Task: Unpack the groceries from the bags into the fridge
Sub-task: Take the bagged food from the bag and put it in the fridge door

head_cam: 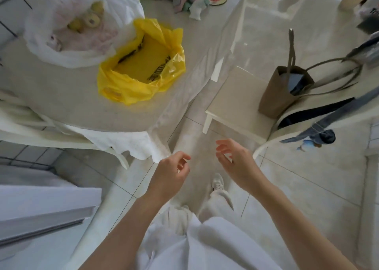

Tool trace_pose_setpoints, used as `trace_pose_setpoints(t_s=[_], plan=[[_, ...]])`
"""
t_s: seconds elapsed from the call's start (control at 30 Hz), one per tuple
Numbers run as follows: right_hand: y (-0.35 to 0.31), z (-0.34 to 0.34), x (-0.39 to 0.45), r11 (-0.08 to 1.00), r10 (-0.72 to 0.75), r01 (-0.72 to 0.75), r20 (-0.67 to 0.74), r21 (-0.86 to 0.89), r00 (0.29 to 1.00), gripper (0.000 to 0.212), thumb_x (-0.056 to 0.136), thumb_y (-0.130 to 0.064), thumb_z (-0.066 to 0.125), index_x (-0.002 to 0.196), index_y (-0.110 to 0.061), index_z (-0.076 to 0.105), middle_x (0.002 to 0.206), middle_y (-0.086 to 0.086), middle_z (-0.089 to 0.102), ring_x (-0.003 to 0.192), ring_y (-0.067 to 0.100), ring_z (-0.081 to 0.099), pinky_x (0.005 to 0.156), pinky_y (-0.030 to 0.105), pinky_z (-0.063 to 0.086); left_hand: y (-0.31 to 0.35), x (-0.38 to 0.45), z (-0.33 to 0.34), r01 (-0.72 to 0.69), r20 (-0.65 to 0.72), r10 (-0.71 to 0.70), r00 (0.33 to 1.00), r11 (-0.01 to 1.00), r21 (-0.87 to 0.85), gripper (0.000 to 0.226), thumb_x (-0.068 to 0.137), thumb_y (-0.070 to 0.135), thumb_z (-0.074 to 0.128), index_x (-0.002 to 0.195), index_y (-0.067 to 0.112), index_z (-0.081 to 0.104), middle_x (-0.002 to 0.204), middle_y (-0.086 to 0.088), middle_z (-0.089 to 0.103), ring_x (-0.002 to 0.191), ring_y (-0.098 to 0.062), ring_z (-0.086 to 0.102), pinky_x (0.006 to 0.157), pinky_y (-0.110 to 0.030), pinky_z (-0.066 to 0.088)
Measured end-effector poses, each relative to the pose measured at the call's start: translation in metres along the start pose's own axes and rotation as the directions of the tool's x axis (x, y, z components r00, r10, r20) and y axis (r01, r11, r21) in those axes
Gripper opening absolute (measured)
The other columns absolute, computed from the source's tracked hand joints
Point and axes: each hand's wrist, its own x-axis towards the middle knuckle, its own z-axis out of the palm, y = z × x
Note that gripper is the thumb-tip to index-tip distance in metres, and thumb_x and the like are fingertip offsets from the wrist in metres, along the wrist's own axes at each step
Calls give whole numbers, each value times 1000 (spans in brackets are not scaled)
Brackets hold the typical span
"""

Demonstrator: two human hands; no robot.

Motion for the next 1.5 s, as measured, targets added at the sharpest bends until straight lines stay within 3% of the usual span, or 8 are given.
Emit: trace_pose_setpoints(t_s=[0.23, 0.63, 0.8, 0.9, 1.2, 1.3, 1.43, 1.5], plan=[[13, -47, 125, 985, -156, 165, 155, -47, 976, 27, 94, -18, 57, 121, -16, 57, 104, -7, 62, 100, 13, 60, 91, 30, 48, 35, 88, 5, 165, -183, -173, 968, 985, -56, 16, 91, 16, 57, 104, 21, 66, 84, 7, 67, 80, -4, 63, 79, -30, 54], [-38, -65, 297, 903, -388, 428, 367, -30, 845, 29, 93, -20, 57, 122, -15, 55, 111, 0, 65, 104, 13, 60, 86, 23, 44, 51, 191, -42, 296, -387, -328, 862, 944, -142, 18, 93, 22, 53, 109, 22, 62, 89, 7, 66, 83, -7, 63, 77, -29, 54], [-74, -45, 352, 893, -422, 449, 379, 17, 824, 29, 91, -18, 61, 120, -13, 57, 109, 1, 65, 104, 14, 62, 84, 20, 45, 30, 230, -92, 278, -480, -329, 813, 944, -175, 16, 93, 20, 55, 107, 23, 63, 86, 5, 67, 81, -6, 62, 71, -31, 55], [-100, -32, 382, 883, -437, 470, 369, 3, 820, 30, 91, -18, 61, 120, -13, 57, 112, 0, 65, 105, 13, 62, 78, 9, 40, 15, 250, -125, 275, -541, -327, 775, 945, -178, 16, 94, 20, 55, 108, 23, 64, 88, 7, 66, 85, -4, 61, 73, -31, 56], [-177, -4, 462, 736, -581, 665, 387, -125, 716, 35, 94, -26, 56, 126, -13, 55, 122, 1, 58, 114, 20, 53, 94, 29, 43, -20, 307, -219, 263, -705, -287, 649, 954, -147, 20, 90, 13, 57, 108, 17, 65, 88, 6, 66, 81, -8, 61, 74, -26, 51], [-204, 4, 490, 656, -622, 735, 428, -173, 656, 36, 94, -28, 54, 128, -15, 53, 123, 1, 56, 118, 23, 48, 98, 33, 39, -28, 327, -242, 259, -718, -269, 643, 957, -126, 22, 90, 13, 56, 110, 15, 65, 95, 2, 67, 89, -11, 61, 78, -26, 49], [-244, 12, 540, 541, -682, 811, 448, -222, 578, 38, 94, -25, 56, 129, -13, 52, 125, 3, 55, 121, 24, 45, 98, 33, 39, -42, 359, -273, 320, -731, -212, 649, 947, 9, 26, 86, 18, 51, 108, 12, 64, 105, -1, 62, 106, -17, 50, 85, -13, 30], [-263, 17, 569, 496, -693, 837, 475, -231, 542, 39, 93, -24, 57, 130, -11, 52, 128, 4, 53, 125, 24, 40, 99, 34, 39, -49, 378, -291, 325, -725, -180, 665, 943, 65, 27, 83, 16, 50, 105, 10, 65, 107, -4, 59, 110, -19, 46, 93, -17, 31]])
